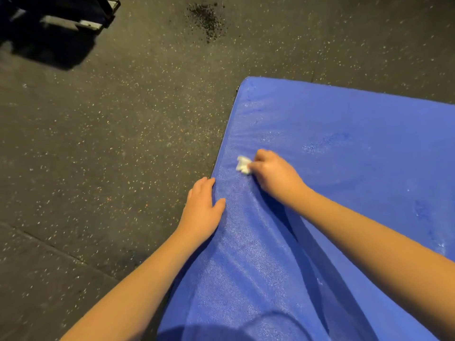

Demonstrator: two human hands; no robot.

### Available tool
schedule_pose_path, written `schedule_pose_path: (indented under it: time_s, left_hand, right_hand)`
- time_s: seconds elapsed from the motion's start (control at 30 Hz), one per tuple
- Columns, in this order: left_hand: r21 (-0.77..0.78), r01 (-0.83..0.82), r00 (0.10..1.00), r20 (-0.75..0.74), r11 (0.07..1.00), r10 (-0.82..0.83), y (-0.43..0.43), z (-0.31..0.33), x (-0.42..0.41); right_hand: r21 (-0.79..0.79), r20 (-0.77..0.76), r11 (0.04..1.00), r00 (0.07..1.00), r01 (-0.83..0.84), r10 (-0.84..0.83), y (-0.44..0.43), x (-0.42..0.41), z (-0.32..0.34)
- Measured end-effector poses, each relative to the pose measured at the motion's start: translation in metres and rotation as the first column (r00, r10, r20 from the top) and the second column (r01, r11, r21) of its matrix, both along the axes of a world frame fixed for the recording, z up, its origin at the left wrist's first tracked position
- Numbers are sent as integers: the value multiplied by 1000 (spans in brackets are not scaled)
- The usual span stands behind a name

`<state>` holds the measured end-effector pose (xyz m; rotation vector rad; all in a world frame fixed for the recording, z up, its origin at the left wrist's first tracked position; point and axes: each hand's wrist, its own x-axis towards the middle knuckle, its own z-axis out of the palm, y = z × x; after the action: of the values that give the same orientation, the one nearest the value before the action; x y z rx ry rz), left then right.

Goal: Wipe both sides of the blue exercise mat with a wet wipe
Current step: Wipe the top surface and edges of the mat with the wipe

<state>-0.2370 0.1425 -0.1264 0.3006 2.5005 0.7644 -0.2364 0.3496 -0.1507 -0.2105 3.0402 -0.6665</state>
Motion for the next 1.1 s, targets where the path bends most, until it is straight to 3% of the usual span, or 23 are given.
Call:
schedule_pose_path:
  time_s: [0.07,0.1,0.17,0.23,0.27,0.33,0.47,0.5,0.6,0.67,0.7,0.8,0.87,0.97,1.1]
  left_hand:
    - [76,-131,987,101,988,123,7,2,-13]
    - [98,-181,976,139,979,167,10,3,-19]
    - [95,-243,954,202,965,221,11,7,-26]
    - [87,-263,941,243,961,236,10,8,-33]
    - [87,-263,939,254,961,234,10,8,-37]
    - [71,-232,943,261,970,206,11,9,-42]
    - [127,-213,936,310,969,165,11,11,-49]
    - [162,-237,925,338,958,172,10,12,-50]
    - [215,-293,903,384,932,195,6,10,-51]
    - [244,-339,880,423,909,215,5,8,-53]
    - [255,-359,867,448,898,219,5,9,-53]
    - [278,-404,830,511,871,222,8,11,-57]
    - [304,-434,811,541,848,222,13,16,-66]
    - [321,-384,804,577,866,142,27,24,-81]
    - [284,-585,724,606,760,330,46,28,-91]
  right_hand:
    - [21,10,977,977,213,-213,7,-13,-3]
    - [2,11,977,977,212,-212,3,-12,-2]
    - [-81,22,997,1000,8,-6,-15,0,3]
    - [-111,63,965,967,-237,245,-24,13,11]
    - [-101,74,954,954,-284,292,-22,11,14]
    - [-57,53,977,977,-203,206,-13,-8,14]
    - [1,11,980,980,199,-199,-2,-39,9]
    - [-43,1,983,984,177,-177,-7,-37,12]
    - [-191,-23,972,990,-139,137,-26,-13,23]
    - [-168,-6,959,973,-230,232,-22,-13,27]
    - [-136,-22,972,981,-193,192,-17,-22,27]
    - [-80,-65,987,988,137,-142,-3,-48,23]
    - [-78,-64,975,975,209,-214,-5,-52,26]
    - [-139,-59,990,997,35,-43,-8,-36,38]
    - [-148,8,973,984,-176,180,-2,-14,47]
